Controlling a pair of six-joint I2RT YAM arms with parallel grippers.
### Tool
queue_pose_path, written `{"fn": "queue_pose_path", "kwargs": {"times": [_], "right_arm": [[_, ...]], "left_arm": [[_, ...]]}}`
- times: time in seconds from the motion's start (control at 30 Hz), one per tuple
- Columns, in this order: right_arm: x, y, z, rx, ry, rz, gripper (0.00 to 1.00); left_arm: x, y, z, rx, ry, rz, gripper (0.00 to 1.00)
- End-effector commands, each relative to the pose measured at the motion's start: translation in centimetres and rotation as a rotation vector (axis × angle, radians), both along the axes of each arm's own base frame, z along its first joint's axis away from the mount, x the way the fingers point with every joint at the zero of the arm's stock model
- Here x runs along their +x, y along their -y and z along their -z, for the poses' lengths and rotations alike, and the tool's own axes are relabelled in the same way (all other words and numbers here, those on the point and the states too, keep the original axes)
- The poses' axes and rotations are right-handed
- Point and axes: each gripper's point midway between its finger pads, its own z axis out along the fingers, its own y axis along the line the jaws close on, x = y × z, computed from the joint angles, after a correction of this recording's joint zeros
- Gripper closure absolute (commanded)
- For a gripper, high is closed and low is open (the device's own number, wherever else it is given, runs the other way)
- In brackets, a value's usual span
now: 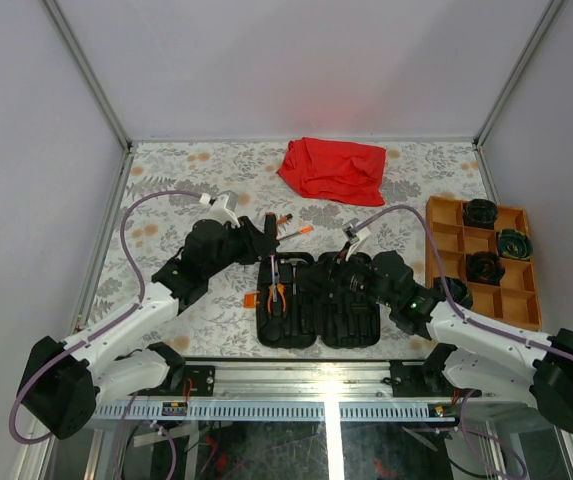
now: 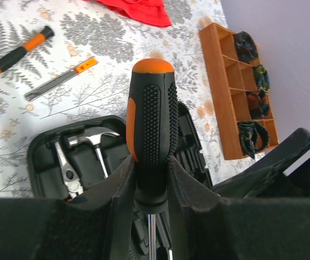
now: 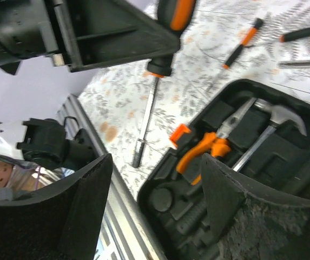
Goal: Sort the tools into containers
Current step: Pick up the screwdriver from the center of the board.
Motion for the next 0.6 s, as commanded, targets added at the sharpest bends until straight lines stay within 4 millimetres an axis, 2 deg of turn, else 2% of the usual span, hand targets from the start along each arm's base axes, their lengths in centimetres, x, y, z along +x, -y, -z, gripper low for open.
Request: {"fn": "queue_pose_path", "kwargs": {"times": [0.0, 0.17, 0.27, 0.4, 0.57], "right_arm": [[-0.5, -2.4, -4.4, 0.212, 0.104, -0.041, 0.29], [-0.4, -3.5, -3.7, 0.218, 0.086, -0.06, 0.32], [0.2, -3.8, -3.7, 0.224, 0.076, -0.043, 0.42], [0.6, -4.3, -3.9, 0.234, 0.066, -0.041, 0.44], [1.3, -4.9, -2.6, 0.212, 0.004, -0.017, 0.49]], "left_arm": [[0.2, 2.1, -3.7, -0.12, 0.109, 0.064, 1.0], [0.0, 3.3, -3.1, -0.135, 0.082, 0.095, 1.0], [-0.4, 4.0, -3.0, -0.144, 0.072, 0.107, 1.0], [-0.8, 4.5, -2.9, -0.146, 0.067, 0.108, 1.0], [-1.2, 4.9, -3.4, -0.154, 0.073, 0.114, 1.0]]}}
